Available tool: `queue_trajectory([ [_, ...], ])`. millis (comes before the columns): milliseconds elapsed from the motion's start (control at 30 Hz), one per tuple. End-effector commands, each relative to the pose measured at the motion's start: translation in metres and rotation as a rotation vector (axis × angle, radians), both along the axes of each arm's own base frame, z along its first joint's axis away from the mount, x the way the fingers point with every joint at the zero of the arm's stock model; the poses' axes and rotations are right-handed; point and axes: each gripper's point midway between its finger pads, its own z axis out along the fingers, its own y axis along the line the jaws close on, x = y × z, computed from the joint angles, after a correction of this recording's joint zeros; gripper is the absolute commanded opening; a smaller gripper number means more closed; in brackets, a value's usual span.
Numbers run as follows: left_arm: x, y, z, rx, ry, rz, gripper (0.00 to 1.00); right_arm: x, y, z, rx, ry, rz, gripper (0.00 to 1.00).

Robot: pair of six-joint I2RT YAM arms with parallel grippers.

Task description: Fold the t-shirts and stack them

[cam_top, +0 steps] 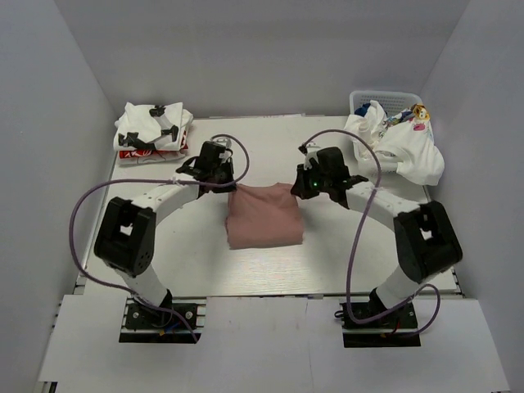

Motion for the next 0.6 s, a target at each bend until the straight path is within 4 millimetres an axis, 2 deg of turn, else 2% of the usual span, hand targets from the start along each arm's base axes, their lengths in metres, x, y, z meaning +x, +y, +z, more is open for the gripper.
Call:
queue_trajectory([
  [0,-0.004,-0.008,0.065,-0.089,-0.189,-0.045,0.00,-0.005,0.004,0.055,0.097,-0.137,0.018,0.00],
  [100,-0.004,0.003,0.072,-0.085,-0.222,-0.002,0.00,-0.008,0.001,0.063,0.125,-0.172,0.006,0.00],
  [167,0.000,0.006,0.075,-0.098,-0.229,0.019,0.00,0.001,-0.001,0.060,0.122,-0.176,-0.030,0.00],
  [200,0.008,0.007,0.076,-0.089,-0.243,0.035,0.00,0.010,0.000,0.064,0.121,-0.192,-0.044,0.00],
  [233,0.014,0.017,0.069,-0.044,-0.233,0.090,0.00,0.017,-0.003,0.039,0.074,-0.147,-0.071,0.00],
  [267,0.021,0.019,0.050,-0.009,-0.201,0.107,0.00,0.030,-0.001,0.047,0.063,-0.175,-0.076,0.00],
  [300,0.030,0.027,0.044,0.020,-0.188,0.155,0.00,0.038,-0.004,0.015,0.012,-0.121,-0.086,0.00],
  [333,0.031,0.030,0.028,0.046,-0.141,0.180,0.00,0.043,-0.008,0.006,-0.004,-0.105,-0.094,0.00],
  [367,0.042,0.036,0.024,0.054,-0.124,0.218,0.00,0.048,-0.007,0.000,-0.014,-0.093,-0.098,0.00],
  [400,0.044,0.039,-0.005,0.080,-0.057,0.234,0.00,0.060,-0.006,-0.015,-0.023,-0.059,-0.094,0.00],
  [433,0.049,0.047,-0.015,0.084,-0.029,0.265,0.00,0.065,-0.004,-0.019,-0.019,-0.056,-0.089,0.00],
  [500,0.062,0.055,-0.022,0.102,-0.027,0.296,0.00,0.079,0.003,-0.015,-0.009,-0.066,-0.067,0.00],
  [533,0.062,0.055,-0.032,0.112,0.005,0.302,0.00,0.084,0.003,-0.027,-0.019,-0.047,-0.073,0.03],
  [567,0.068,0.058,-0.023,0.109,0.000,0.313,0.00,0.087,0.004,-0.027,-0.018,-0.050,-0.066,0.11],
])
